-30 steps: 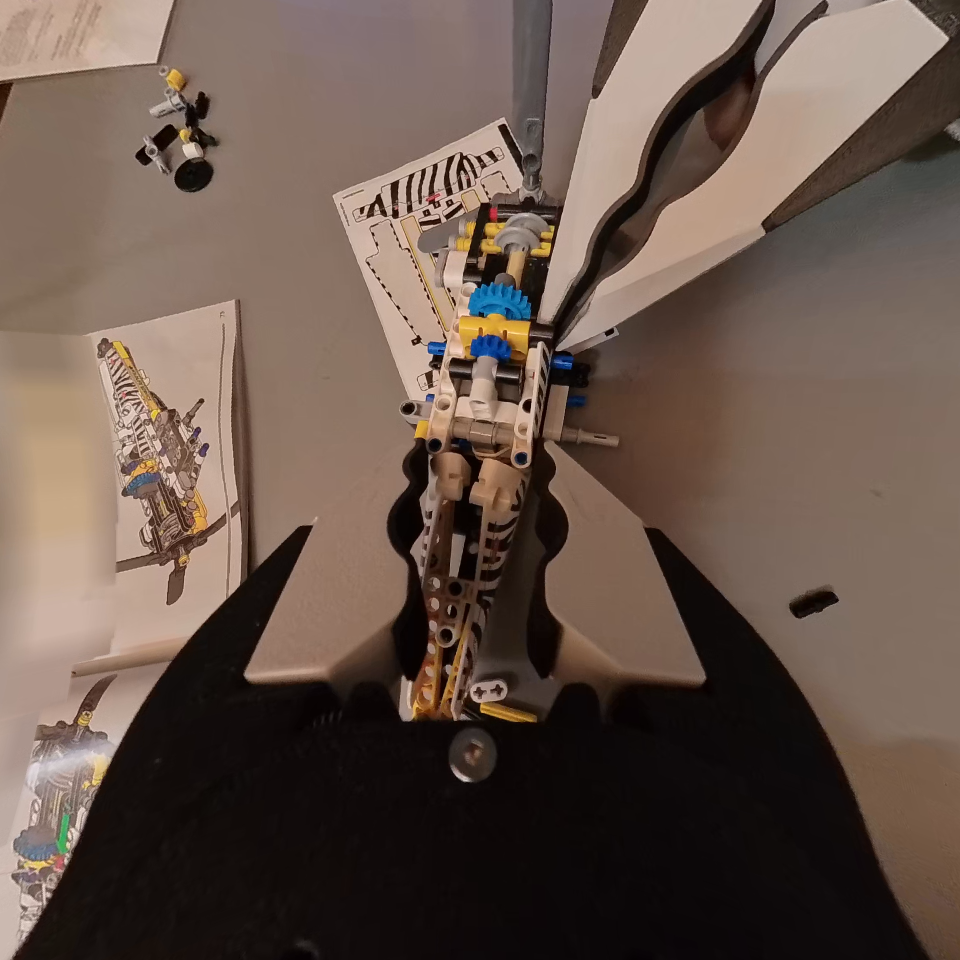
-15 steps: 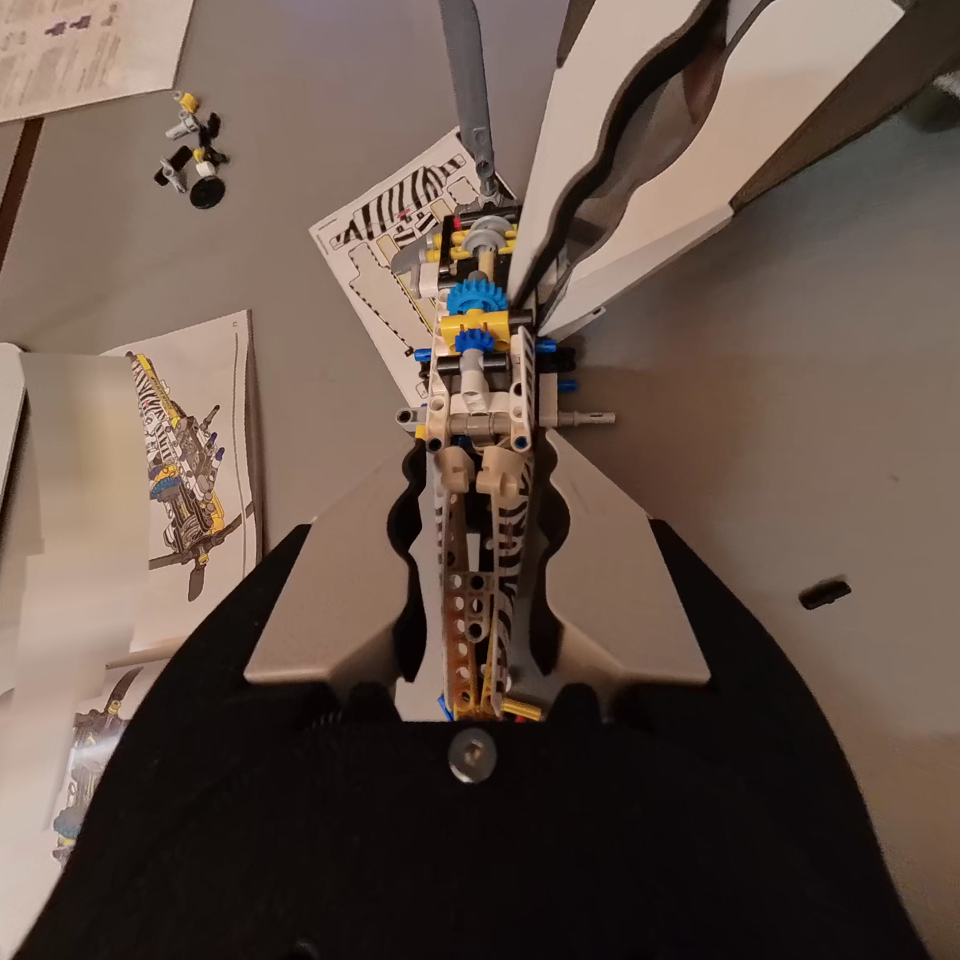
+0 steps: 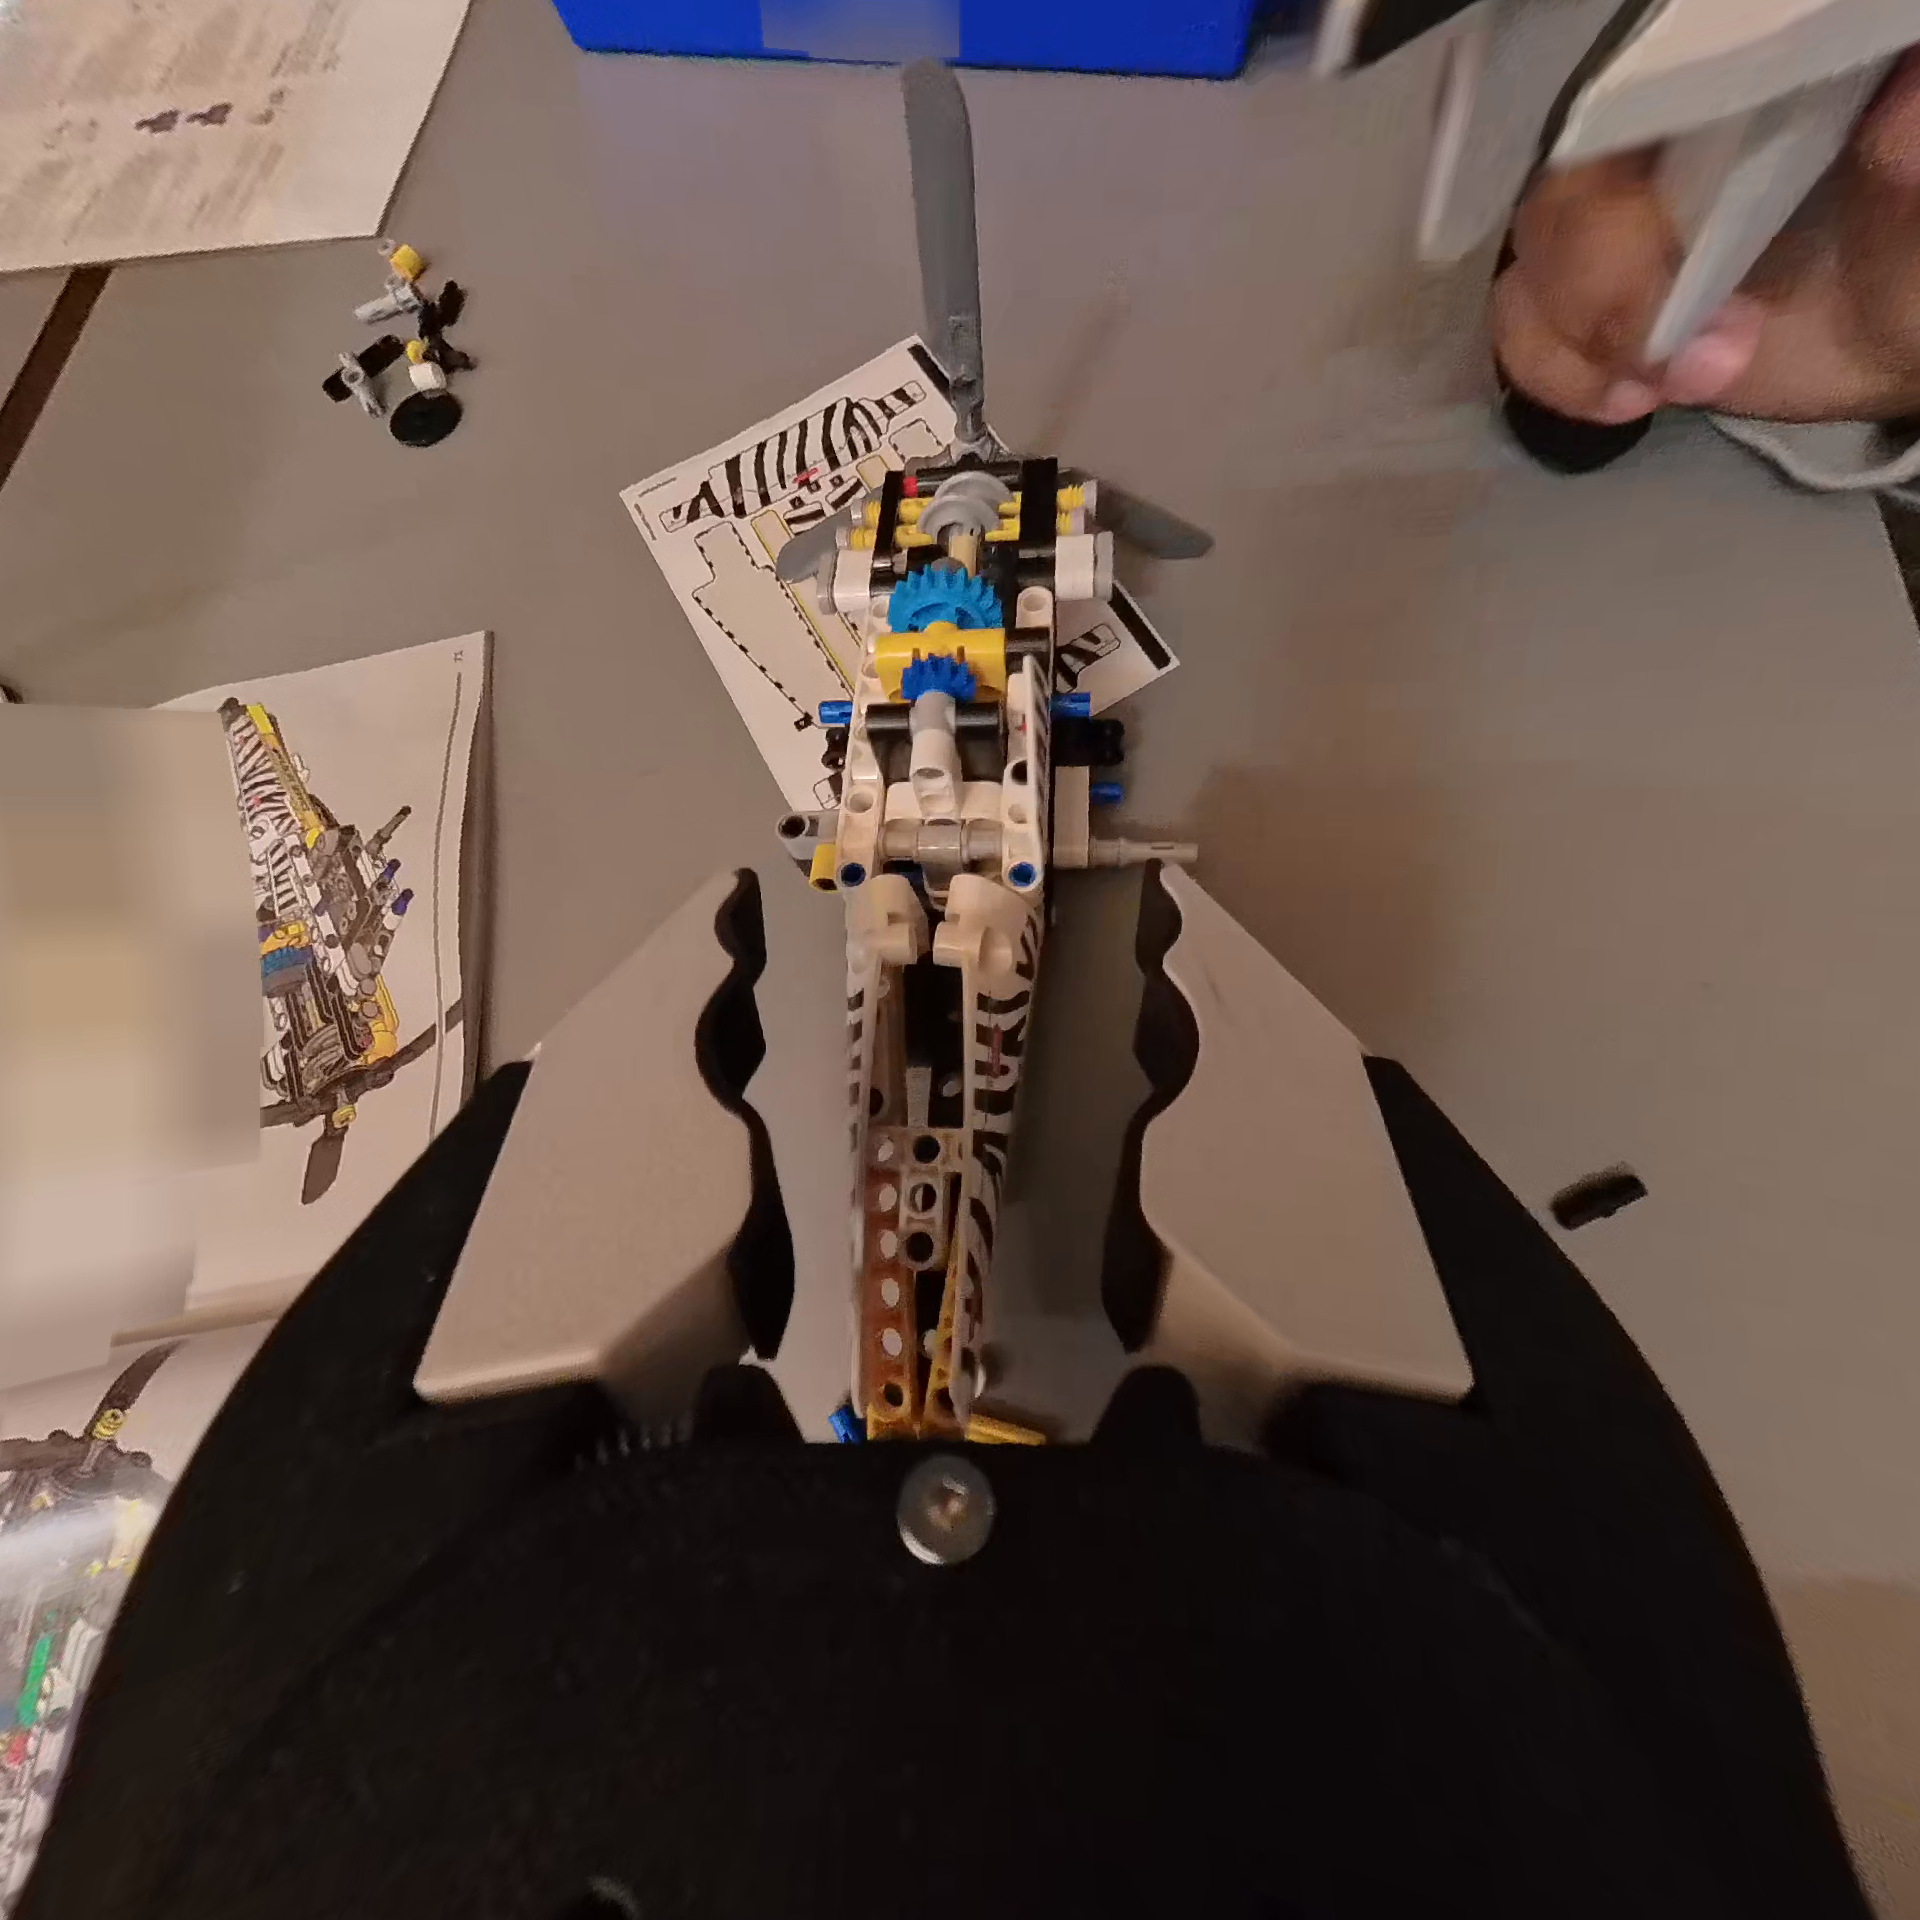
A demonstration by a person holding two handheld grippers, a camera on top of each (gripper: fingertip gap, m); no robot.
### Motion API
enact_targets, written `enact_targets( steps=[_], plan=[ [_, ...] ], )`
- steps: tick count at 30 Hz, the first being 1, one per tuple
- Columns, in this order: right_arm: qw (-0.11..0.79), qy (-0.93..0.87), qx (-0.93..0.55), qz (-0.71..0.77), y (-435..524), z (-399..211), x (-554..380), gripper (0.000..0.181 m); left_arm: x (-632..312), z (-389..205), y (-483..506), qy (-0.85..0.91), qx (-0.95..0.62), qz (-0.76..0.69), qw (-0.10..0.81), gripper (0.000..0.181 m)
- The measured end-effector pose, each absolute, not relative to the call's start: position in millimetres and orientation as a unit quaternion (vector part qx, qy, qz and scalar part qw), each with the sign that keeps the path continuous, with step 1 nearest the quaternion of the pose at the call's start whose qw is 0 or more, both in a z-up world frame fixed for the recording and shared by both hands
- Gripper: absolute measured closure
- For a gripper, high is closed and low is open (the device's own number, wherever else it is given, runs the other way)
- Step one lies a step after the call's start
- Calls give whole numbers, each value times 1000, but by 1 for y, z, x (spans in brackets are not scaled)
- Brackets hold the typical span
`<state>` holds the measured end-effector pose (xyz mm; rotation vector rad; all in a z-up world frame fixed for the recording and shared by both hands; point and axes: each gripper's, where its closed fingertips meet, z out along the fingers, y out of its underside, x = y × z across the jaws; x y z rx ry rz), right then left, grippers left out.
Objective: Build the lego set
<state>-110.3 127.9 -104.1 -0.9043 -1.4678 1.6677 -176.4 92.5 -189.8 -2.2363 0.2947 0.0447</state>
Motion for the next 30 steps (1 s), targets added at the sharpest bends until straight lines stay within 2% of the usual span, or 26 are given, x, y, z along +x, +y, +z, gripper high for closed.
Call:
enact_targets(
  steps=[2,5,8,15,30],
  plan=[
    [393,-578,-338,630,129,-105,-105,175,-178,-190,94,116,-893,21,434,109],
    [378,-601,-348,613,127,-115,-108,165,-179,-190,96,117,-890,27,439,110],
    [387,-600,-340,611,125,-114,-106,165,-180,-192,96,120,-892,31,434,113],
    [393,-593,-336,617,127,-112,-104,168,-177,-192,94,117,-892,8,437,133],
    [382,-552,-357,650,142,-104,-104,169,-177,-188,91,101,-890,-20,444,140]
  ],
)
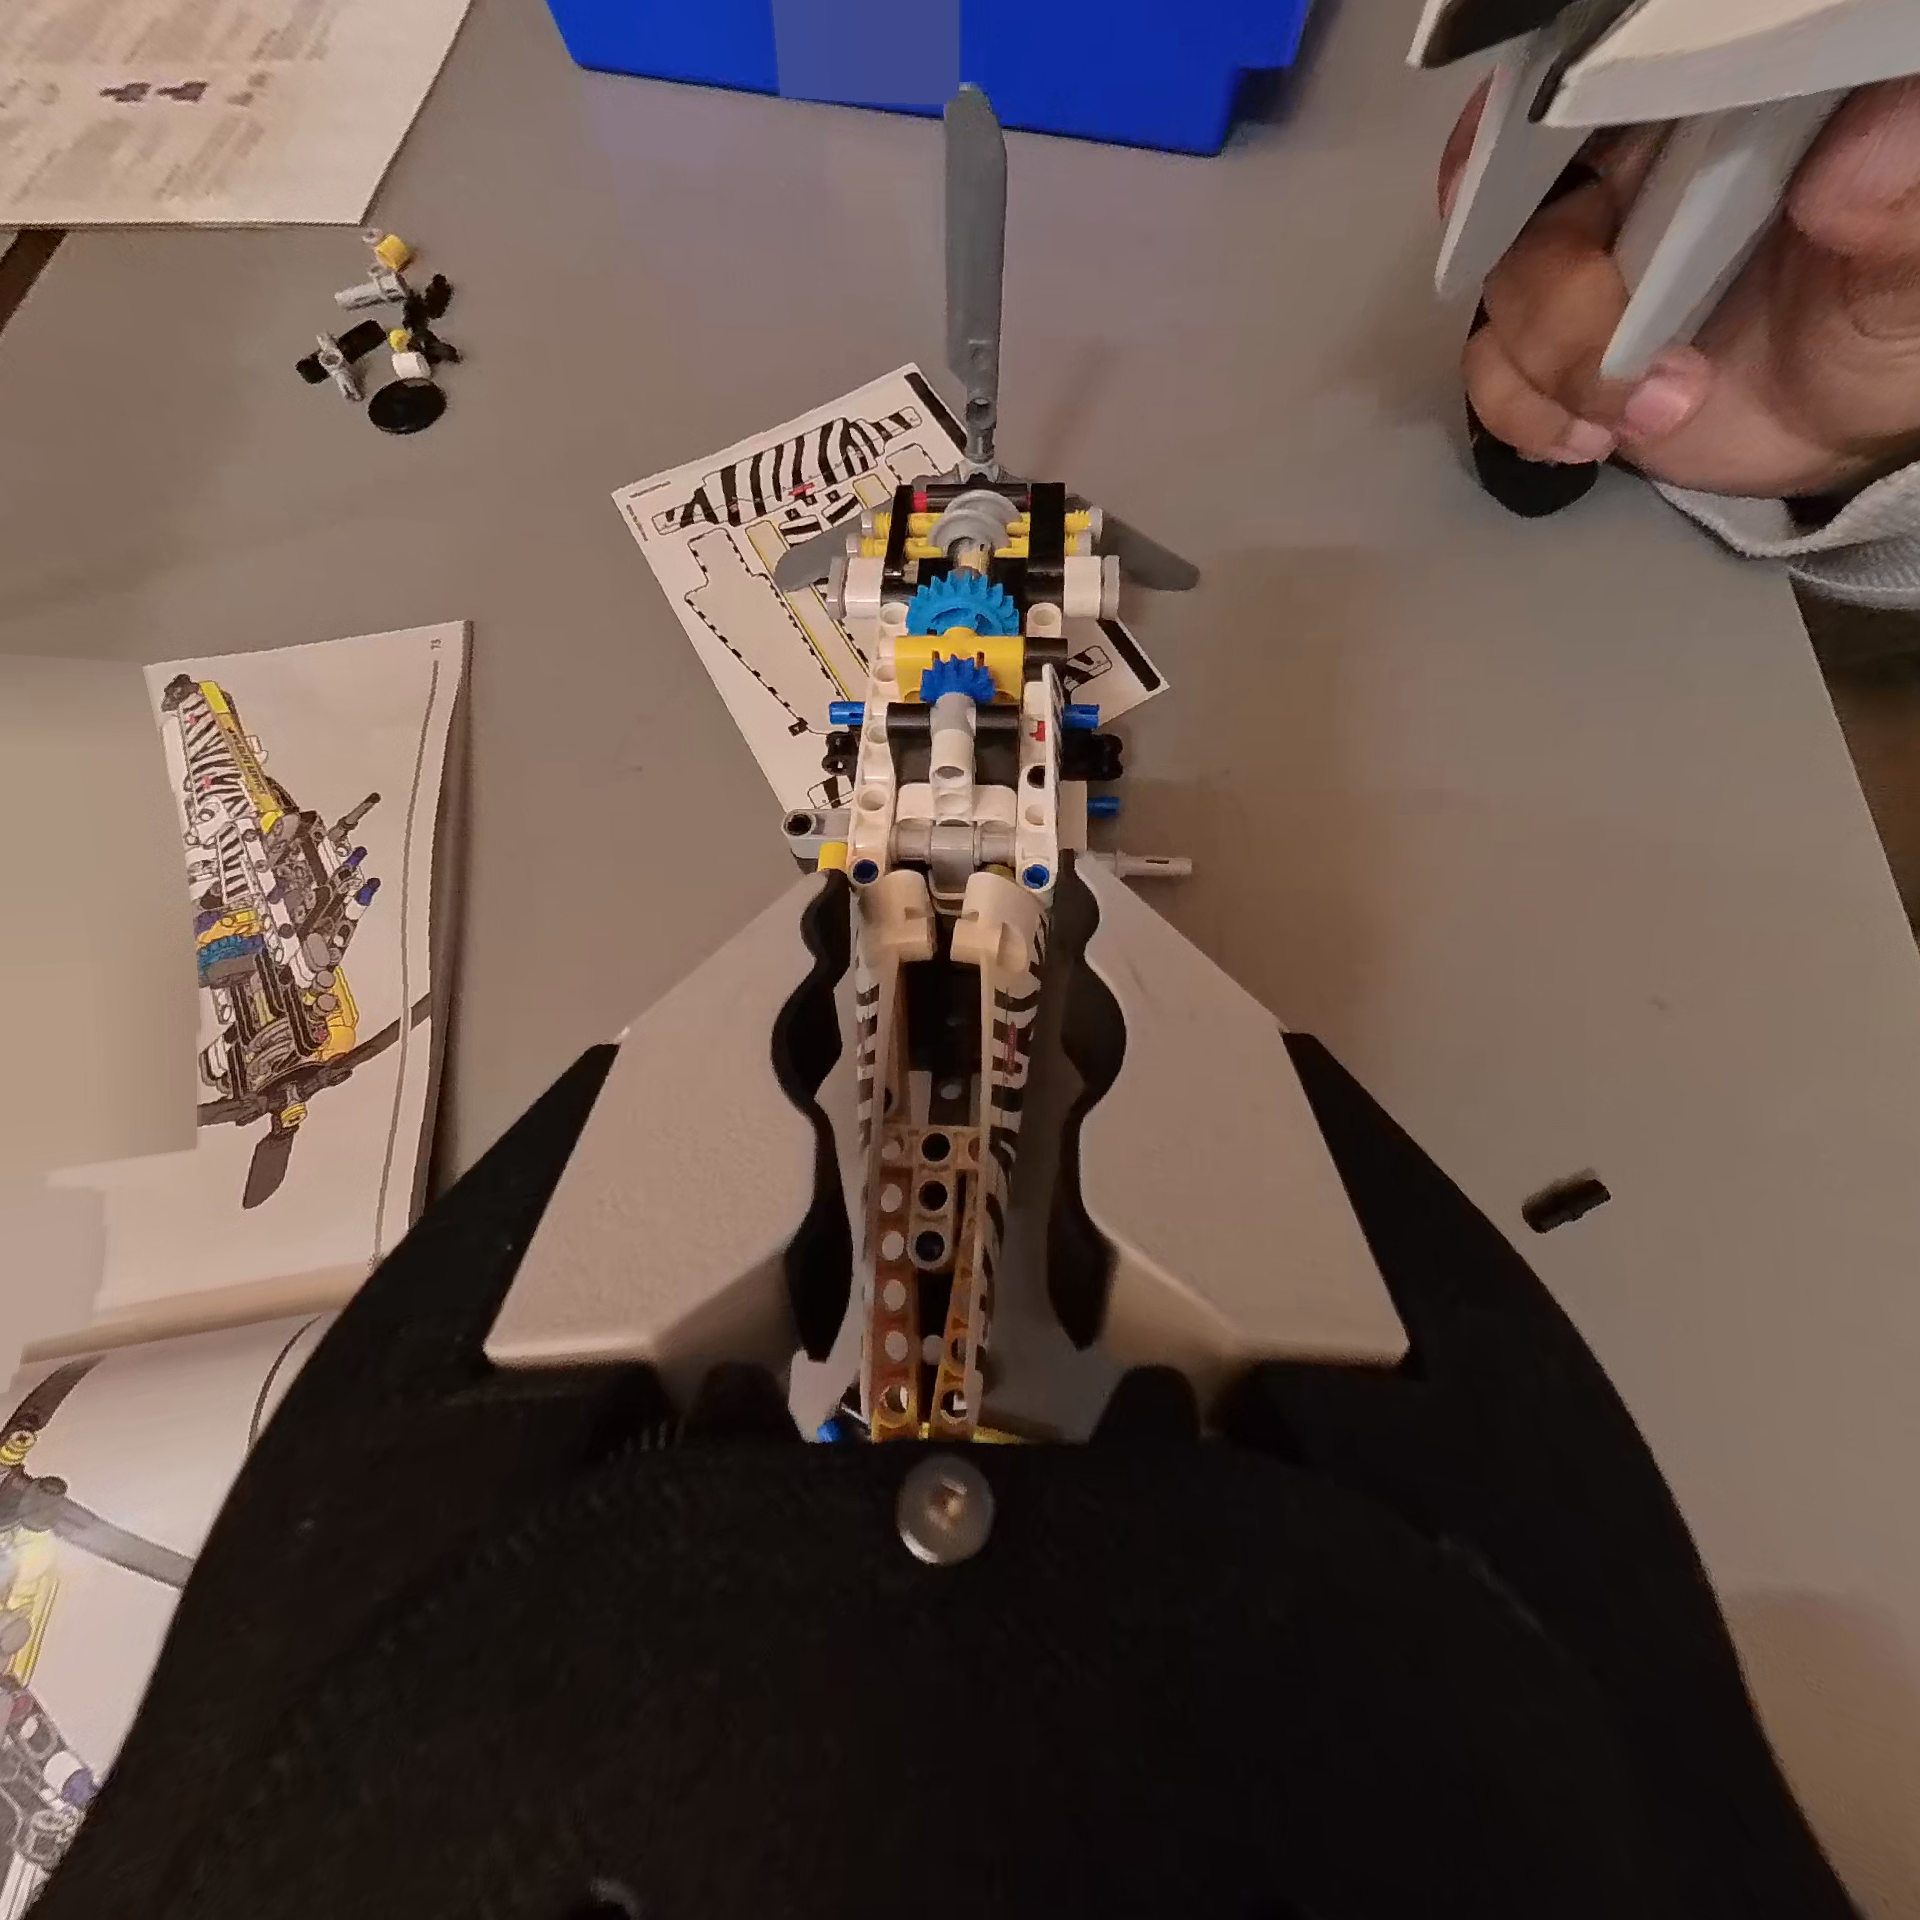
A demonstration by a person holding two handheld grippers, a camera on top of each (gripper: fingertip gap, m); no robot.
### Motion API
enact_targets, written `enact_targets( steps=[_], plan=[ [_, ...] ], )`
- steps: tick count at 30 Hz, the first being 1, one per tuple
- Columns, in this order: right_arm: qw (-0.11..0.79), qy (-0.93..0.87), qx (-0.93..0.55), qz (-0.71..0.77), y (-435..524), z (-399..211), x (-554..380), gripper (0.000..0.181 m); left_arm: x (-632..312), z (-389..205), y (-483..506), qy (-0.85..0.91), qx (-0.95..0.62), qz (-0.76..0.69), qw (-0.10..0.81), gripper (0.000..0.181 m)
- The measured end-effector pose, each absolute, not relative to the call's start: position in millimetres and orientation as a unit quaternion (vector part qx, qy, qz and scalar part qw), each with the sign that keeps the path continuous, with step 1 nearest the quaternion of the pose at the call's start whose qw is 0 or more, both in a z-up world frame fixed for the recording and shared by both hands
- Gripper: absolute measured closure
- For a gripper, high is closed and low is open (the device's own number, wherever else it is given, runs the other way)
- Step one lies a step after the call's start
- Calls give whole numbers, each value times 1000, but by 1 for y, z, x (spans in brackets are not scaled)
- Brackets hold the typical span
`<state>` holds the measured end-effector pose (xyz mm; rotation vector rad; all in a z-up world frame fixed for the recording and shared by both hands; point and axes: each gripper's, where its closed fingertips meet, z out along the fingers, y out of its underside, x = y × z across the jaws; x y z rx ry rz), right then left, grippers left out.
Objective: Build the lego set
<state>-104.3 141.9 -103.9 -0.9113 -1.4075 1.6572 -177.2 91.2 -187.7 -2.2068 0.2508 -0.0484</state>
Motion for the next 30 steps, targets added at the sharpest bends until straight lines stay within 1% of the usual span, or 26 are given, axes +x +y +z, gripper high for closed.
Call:
enact_targets(
  steps=[11,15,22,26,28,30],
  plan=[
    [380,-551,-356,652,142,-104,-105,169,-174,-188,89,104,-895,-18,433,140],
    [381,-553,-355,650,141,-104,-105,169,-169,-188,89,108,-894,-32,434,131],
    [381,-555,-355,649,140,-104,-105,169,-169,-185,90,94,-890,-55,442,130],
    [381,-556,-354,648,140,-104,-105,169,-170,-182,90,84,-888,-63,448,134],
    [381,-557,-354,648,140,-104,-105,169,-173,-182,90,84,-889,-51,447,140],
    [380,-557,-354,648,140,-104,-105,169,-173,-182,90,85,-889,-49,446,140]
  ],
)
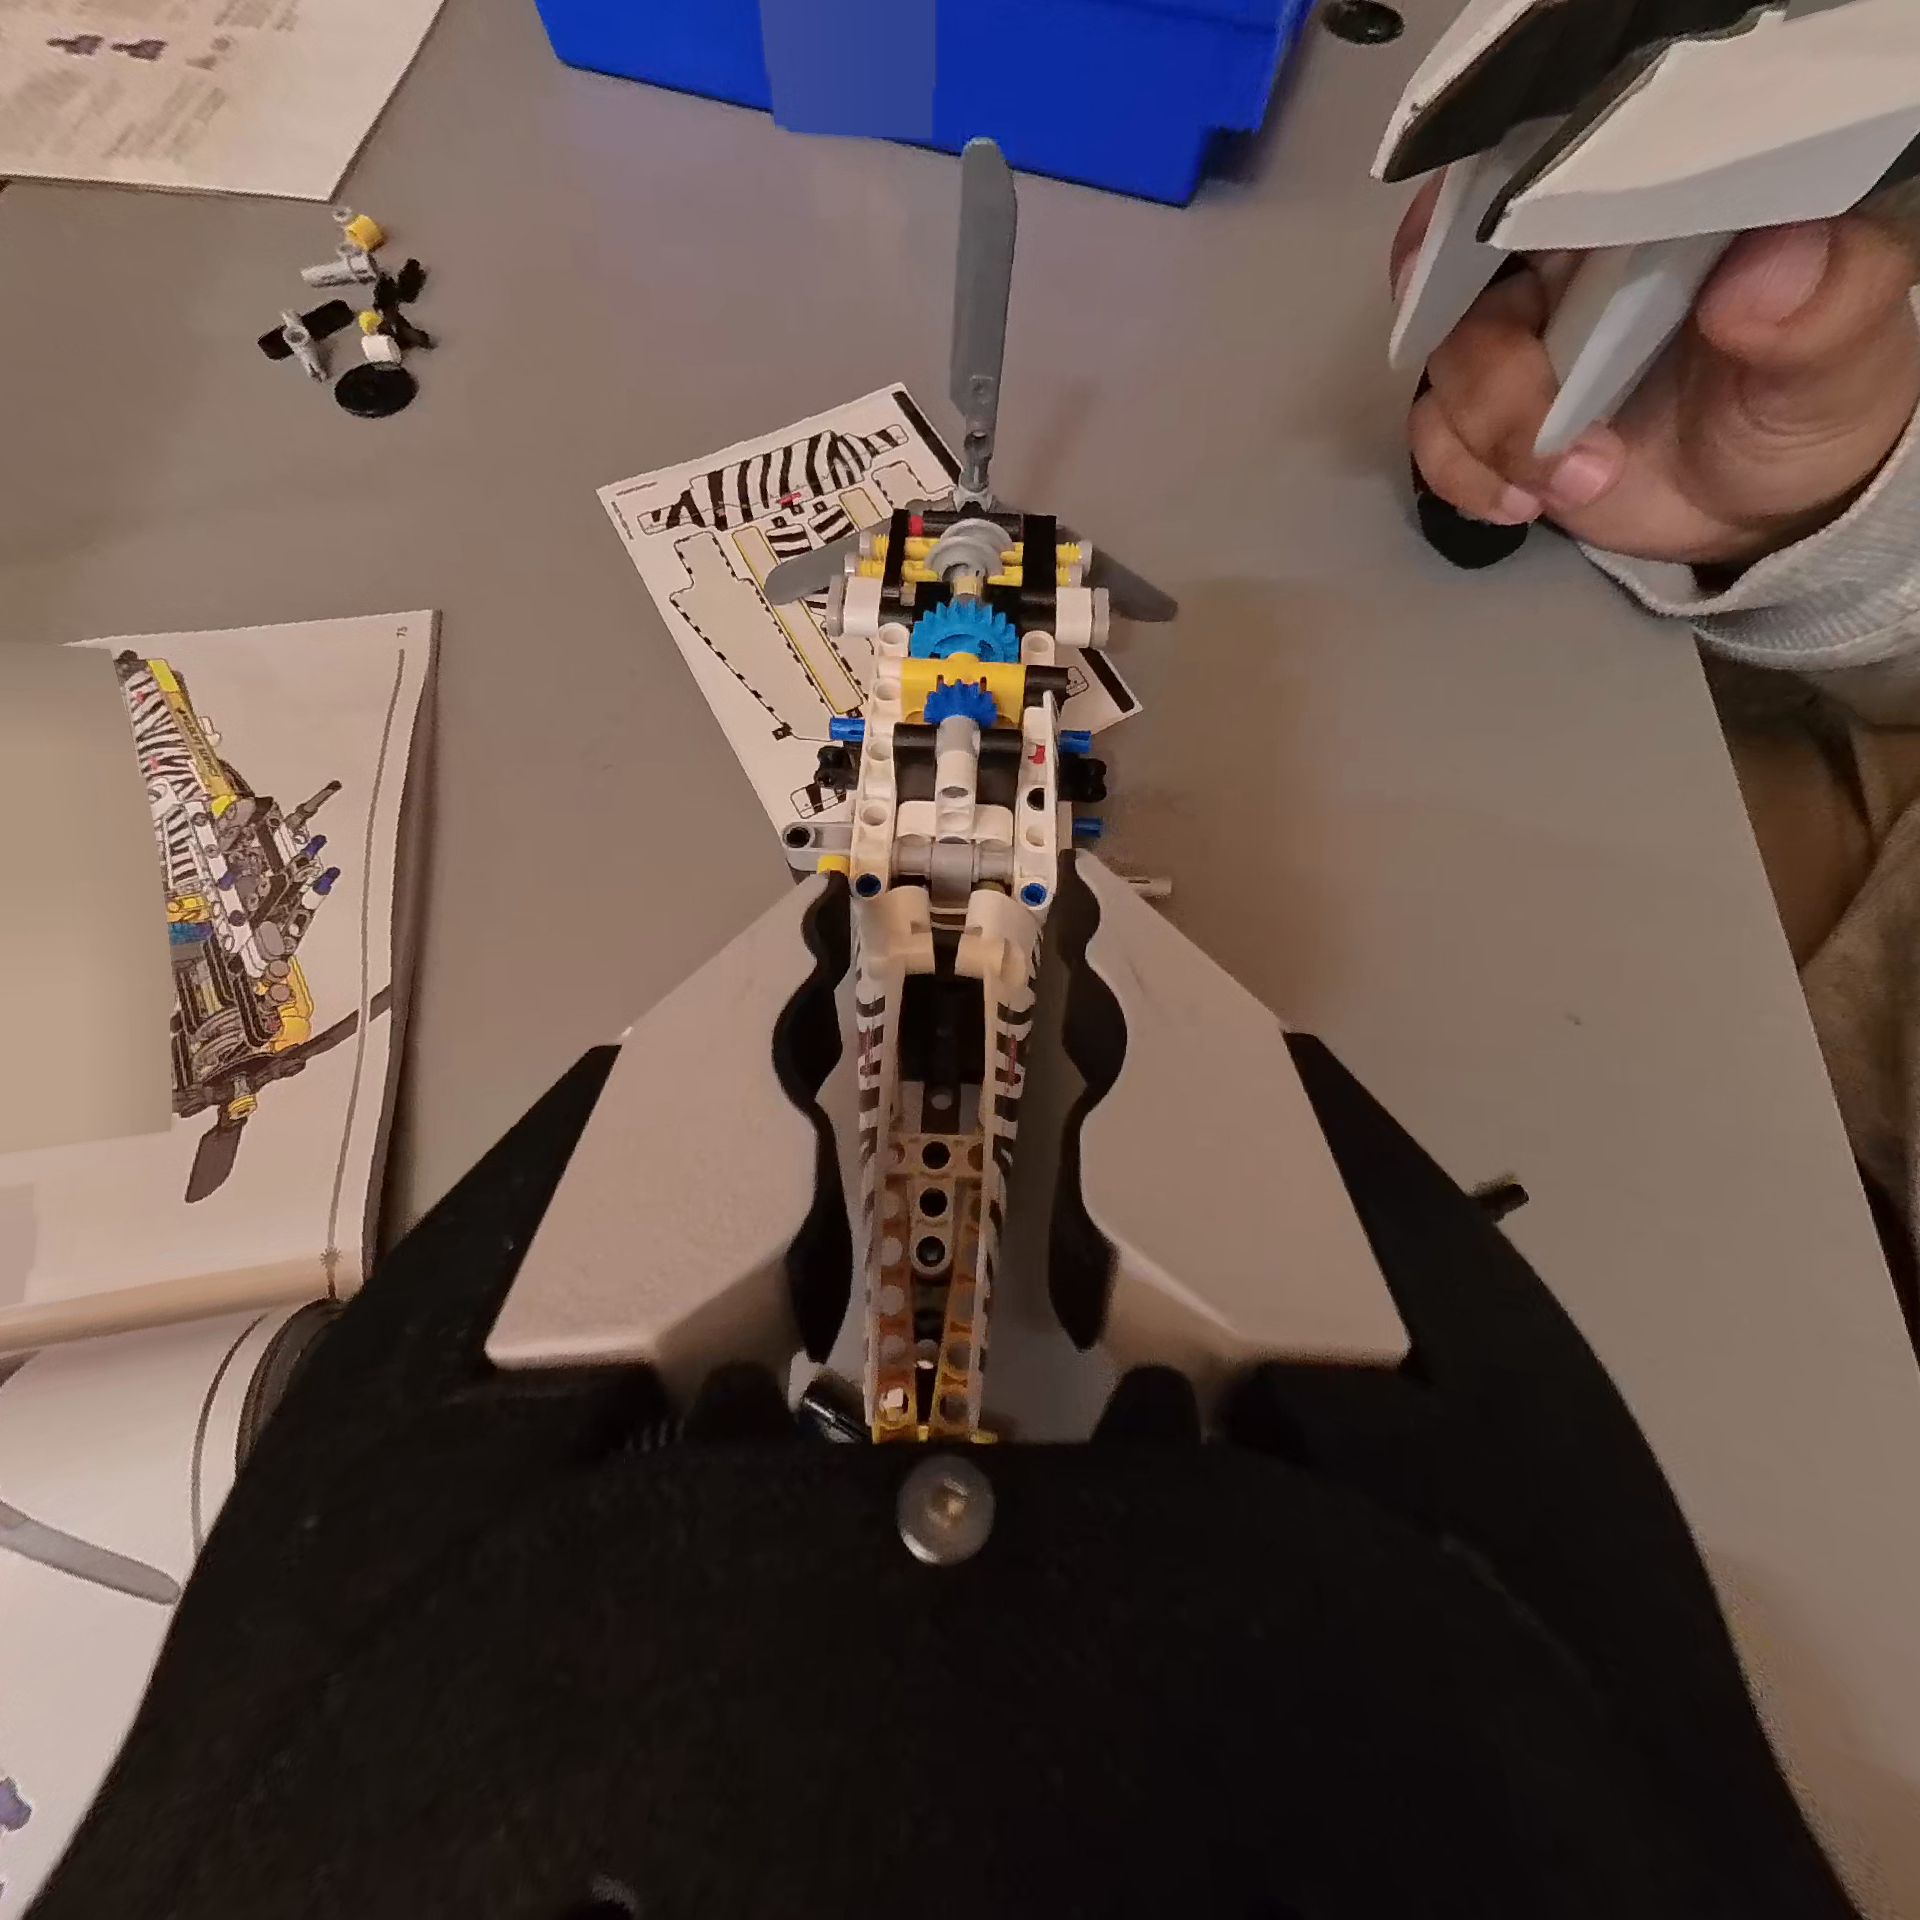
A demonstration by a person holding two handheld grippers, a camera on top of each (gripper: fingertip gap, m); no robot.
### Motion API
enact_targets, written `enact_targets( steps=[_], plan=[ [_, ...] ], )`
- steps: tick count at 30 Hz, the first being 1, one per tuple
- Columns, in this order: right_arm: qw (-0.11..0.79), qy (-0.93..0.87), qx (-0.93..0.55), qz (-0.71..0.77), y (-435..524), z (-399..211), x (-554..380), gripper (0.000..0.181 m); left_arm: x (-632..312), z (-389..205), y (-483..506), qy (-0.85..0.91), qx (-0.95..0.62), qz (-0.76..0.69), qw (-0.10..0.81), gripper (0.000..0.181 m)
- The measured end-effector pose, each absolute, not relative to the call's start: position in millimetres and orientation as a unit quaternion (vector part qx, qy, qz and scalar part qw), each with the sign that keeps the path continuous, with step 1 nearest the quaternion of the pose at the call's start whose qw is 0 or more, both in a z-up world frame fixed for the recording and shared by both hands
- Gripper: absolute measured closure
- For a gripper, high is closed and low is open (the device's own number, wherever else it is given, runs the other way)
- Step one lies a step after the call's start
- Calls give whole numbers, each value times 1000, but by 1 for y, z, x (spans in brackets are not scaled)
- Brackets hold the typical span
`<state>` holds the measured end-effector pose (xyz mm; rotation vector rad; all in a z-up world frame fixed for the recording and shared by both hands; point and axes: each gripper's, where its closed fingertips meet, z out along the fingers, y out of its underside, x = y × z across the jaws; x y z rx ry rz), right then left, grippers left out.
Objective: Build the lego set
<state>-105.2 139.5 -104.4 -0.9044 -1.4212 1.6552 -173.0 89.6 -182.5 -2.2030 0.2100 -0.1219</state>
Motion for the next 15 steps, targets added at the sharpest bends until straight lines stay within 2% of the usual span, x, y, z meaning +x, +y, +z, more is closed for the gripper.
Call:
enact_targets(
  steps=[12,15],
  plan=[
    [379,-557,-355,648,140,-105,-105,169,-174,-183,89,92,-890,-41,444,144],
    [379,-557,-355,649,140,-104,-105,169,-174,-184,89,97,-890,-30,445,137]
  ],
)
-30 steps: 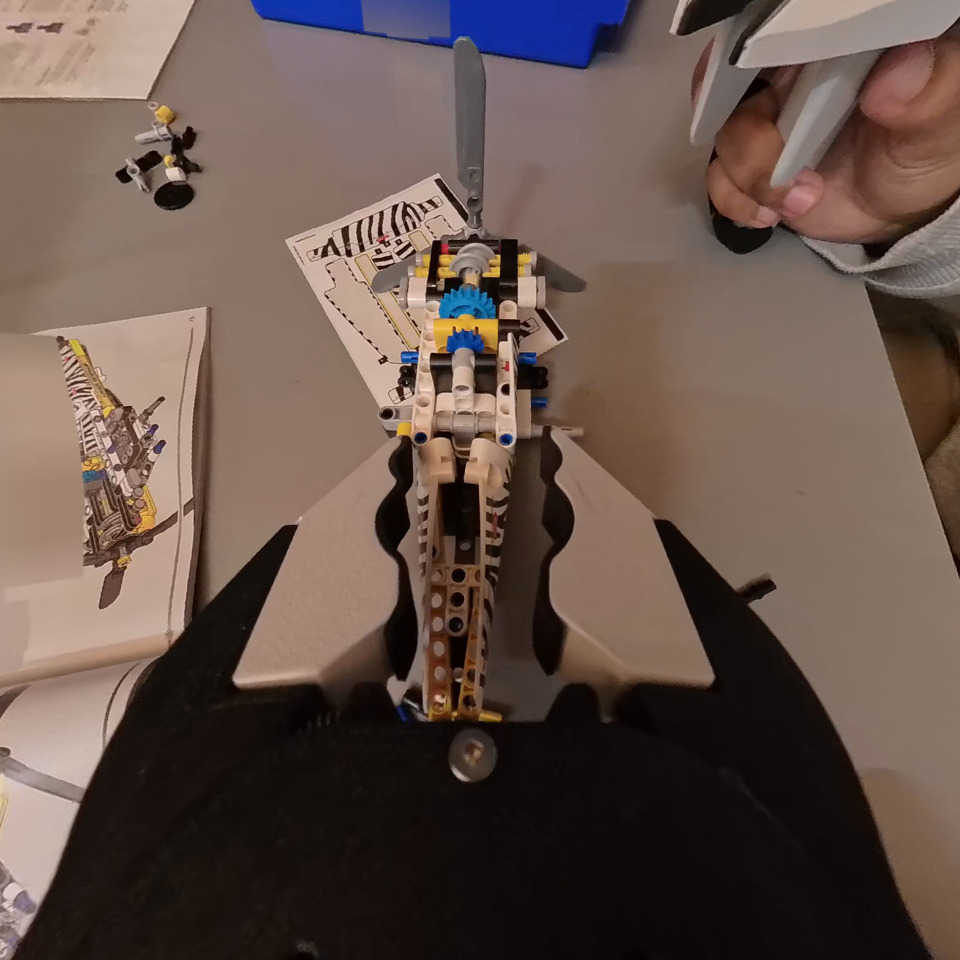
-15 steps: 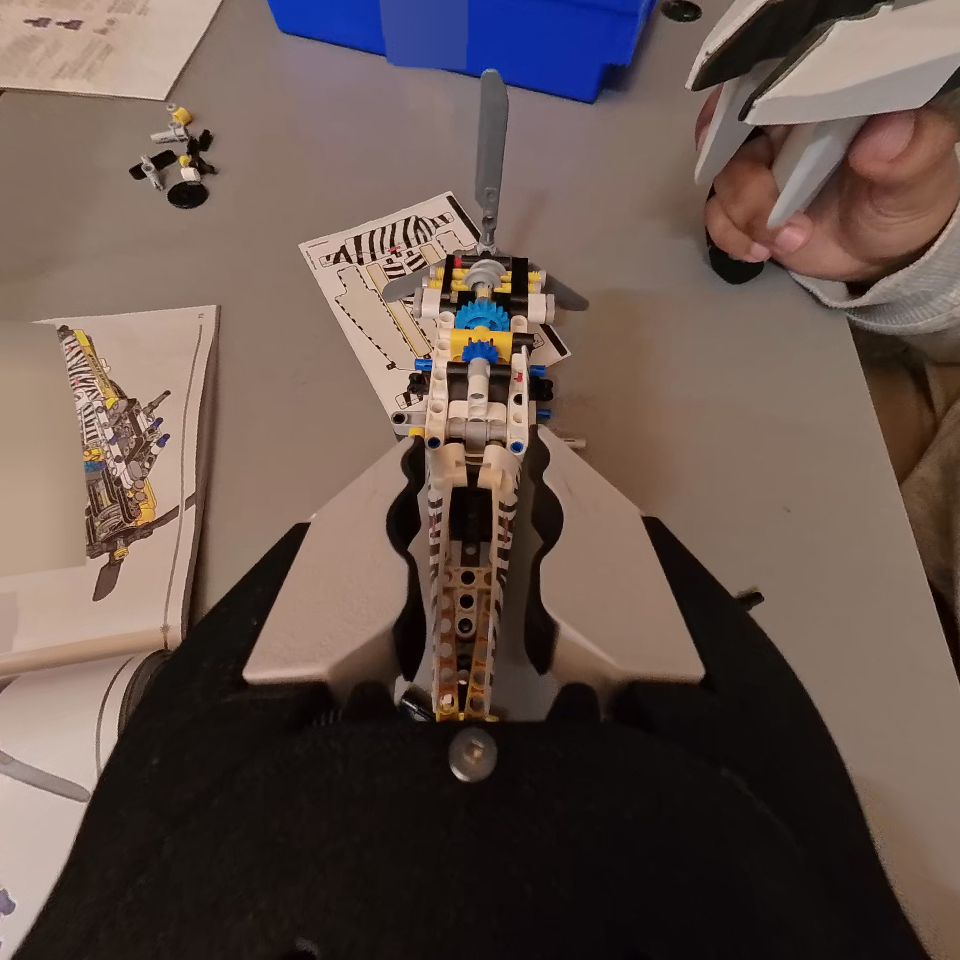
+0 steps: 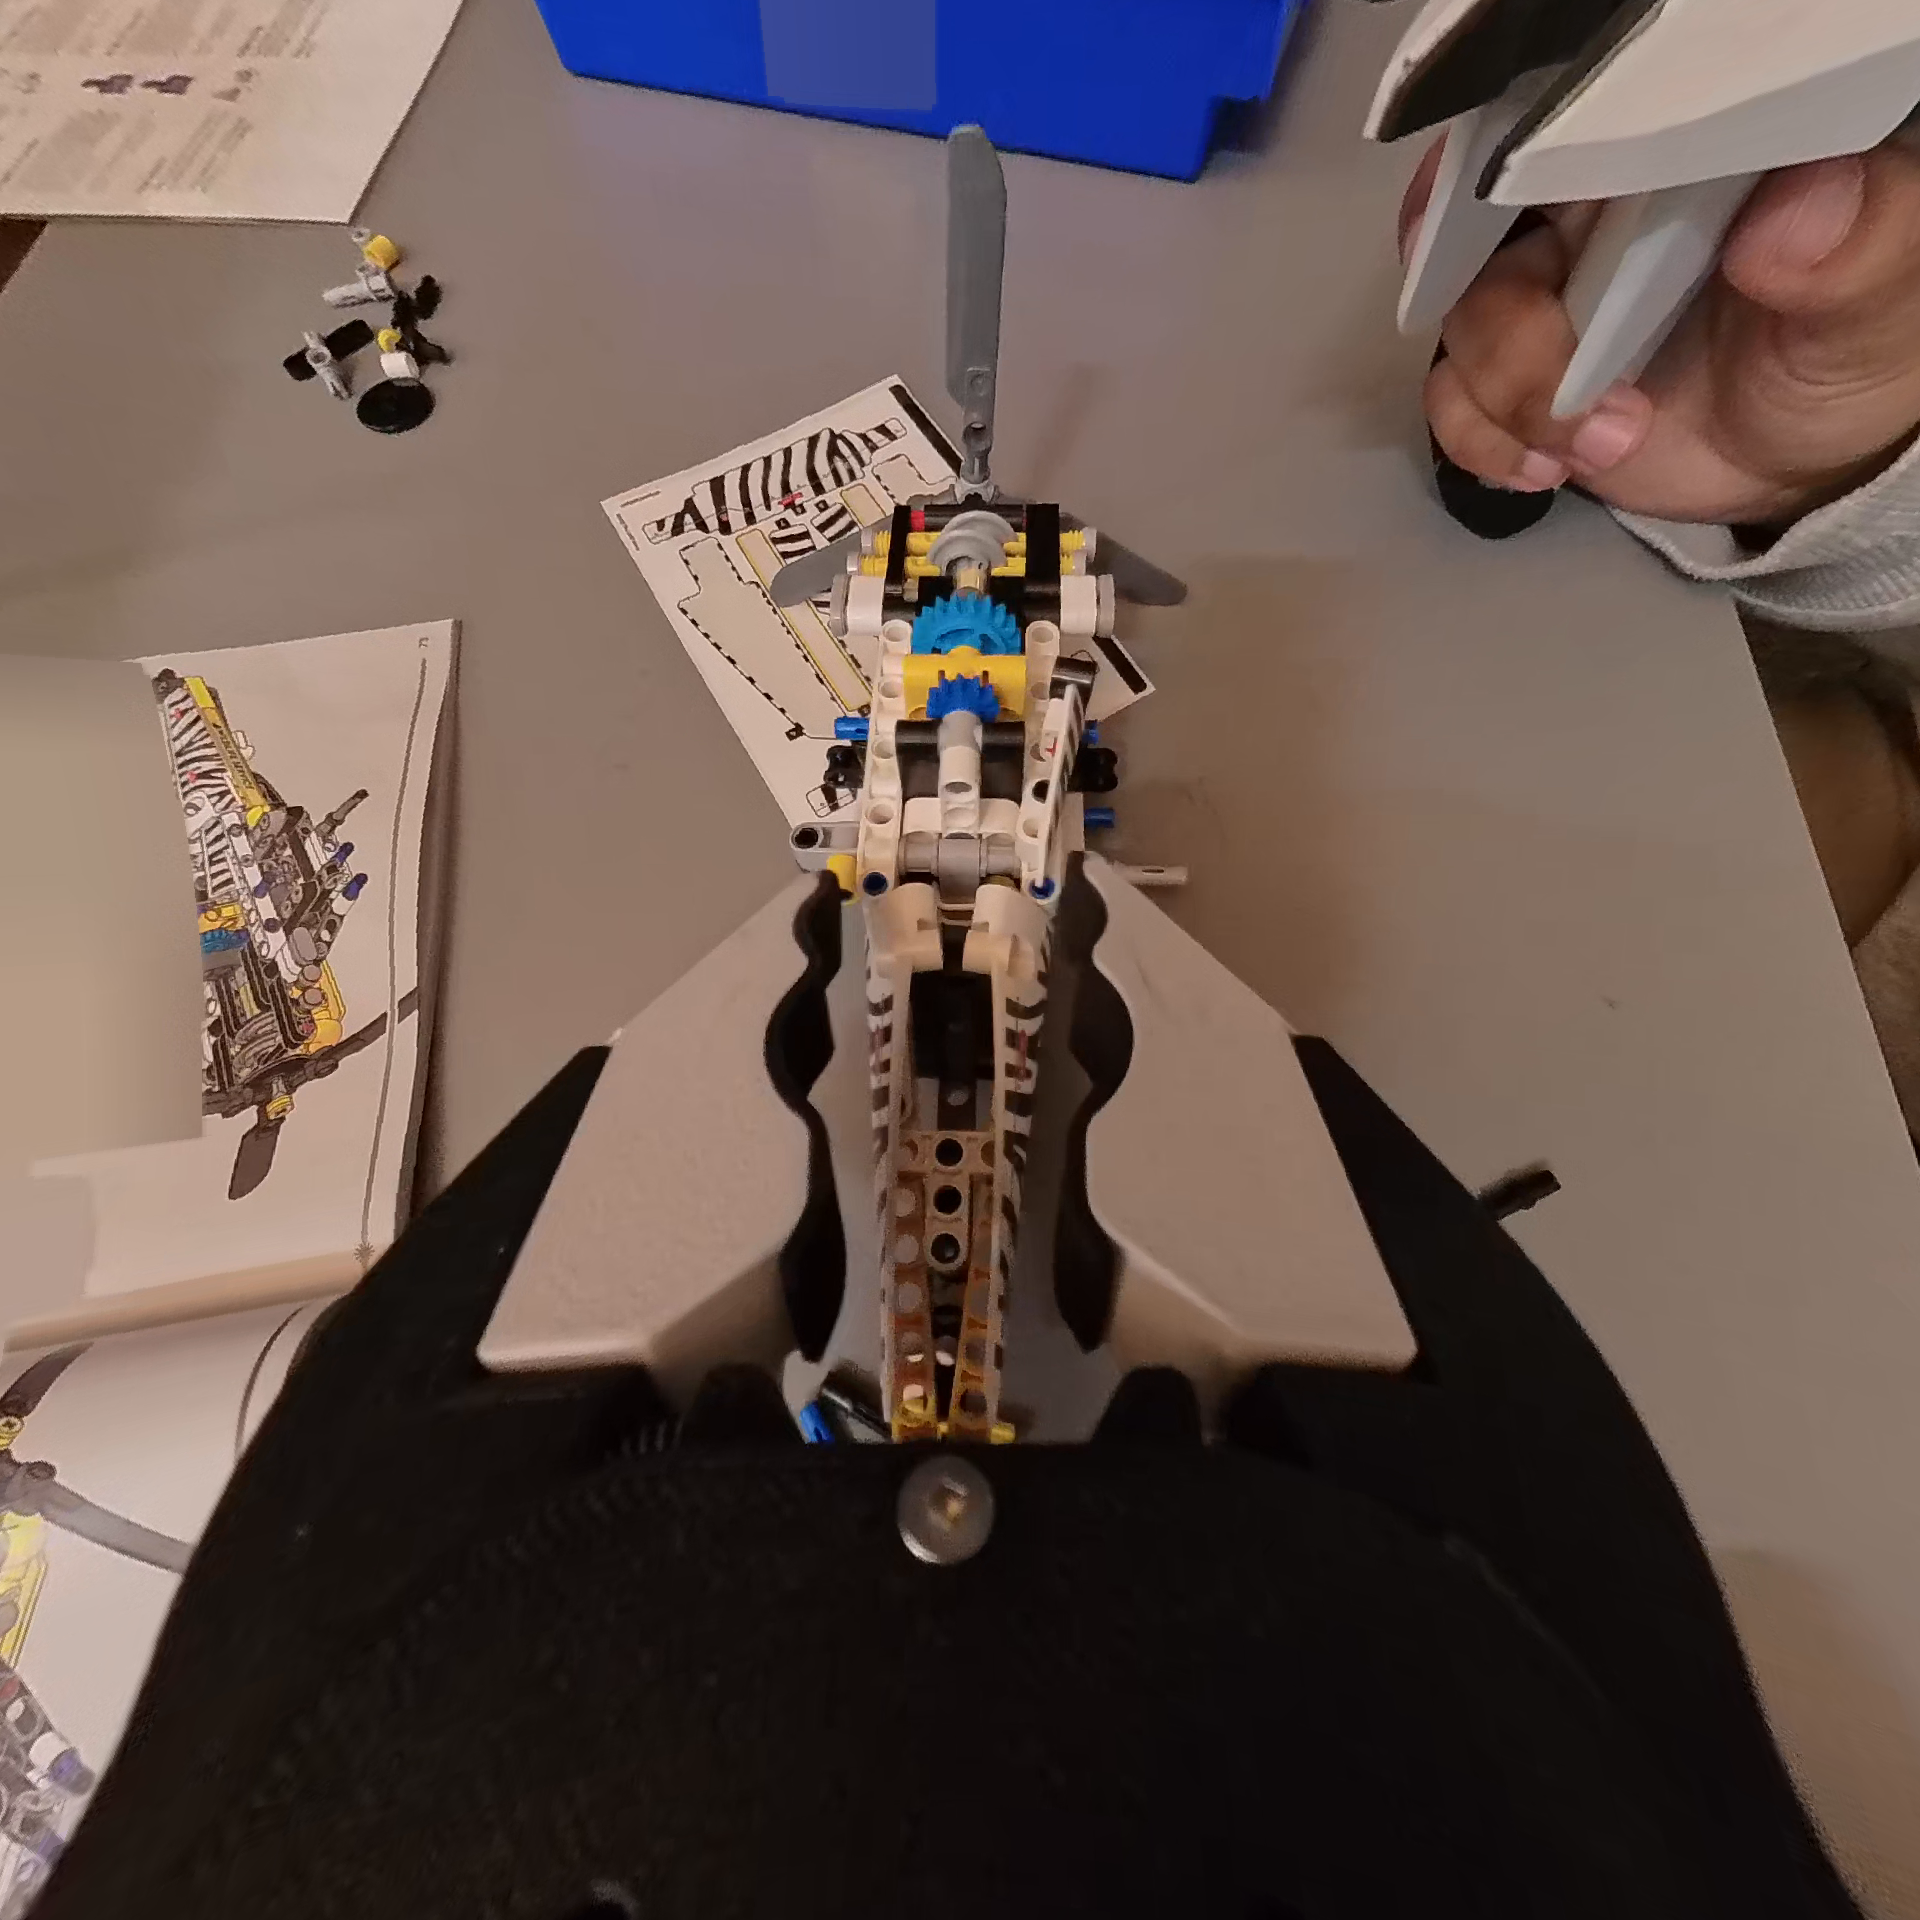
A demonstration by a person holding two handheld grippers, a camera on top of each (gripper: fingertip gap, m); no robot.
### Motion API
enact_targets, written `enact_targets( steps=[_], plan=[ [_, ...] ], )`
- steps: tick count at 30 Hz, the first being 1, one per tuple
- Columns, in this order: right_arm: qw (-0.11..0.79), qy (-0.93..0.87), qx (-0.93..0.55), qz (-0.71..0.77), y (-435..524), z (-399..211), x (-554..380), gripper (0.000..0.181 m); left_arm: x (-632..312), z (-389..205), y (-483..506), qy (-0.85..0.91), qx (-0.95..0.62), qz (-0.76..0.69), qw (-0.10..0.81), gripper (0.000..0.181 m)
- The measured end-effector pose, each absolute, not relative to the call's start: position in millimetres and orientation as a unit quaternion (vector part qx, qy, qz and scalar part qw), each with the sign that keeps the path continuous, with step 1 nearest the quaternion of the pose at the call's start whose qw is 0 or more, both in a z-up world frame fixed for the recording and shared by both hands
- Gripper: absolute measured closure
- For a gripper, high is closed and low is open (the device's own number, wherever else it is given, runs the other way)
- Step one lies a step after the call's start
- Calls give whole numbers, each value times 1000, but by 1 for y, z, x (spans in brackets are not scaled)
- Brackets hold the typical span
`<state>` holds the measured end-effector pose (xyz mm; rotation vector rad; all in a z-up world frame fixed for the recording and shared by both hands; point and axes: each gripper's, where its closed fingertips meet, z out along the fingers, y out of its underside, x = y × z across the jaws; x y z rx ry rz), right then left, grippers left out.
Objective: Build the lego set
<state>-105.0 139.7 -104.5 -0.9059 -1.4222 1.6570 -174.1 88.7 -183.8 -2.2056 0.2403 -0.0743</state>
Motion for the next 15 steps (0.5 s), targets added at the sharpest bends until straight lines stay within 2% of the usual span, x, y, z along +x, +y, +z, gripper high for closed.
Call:
enact_targets(
  steps=[11,15],
  plan=[
    [381,-563,-354,643,138,-106,-105,169,-176,-177,97,92,-884,18,458,110],
    [381,-564,-355,640,138,-106,-106,169,-175,-178,106,93,-886,51,452,106]
  ],
)
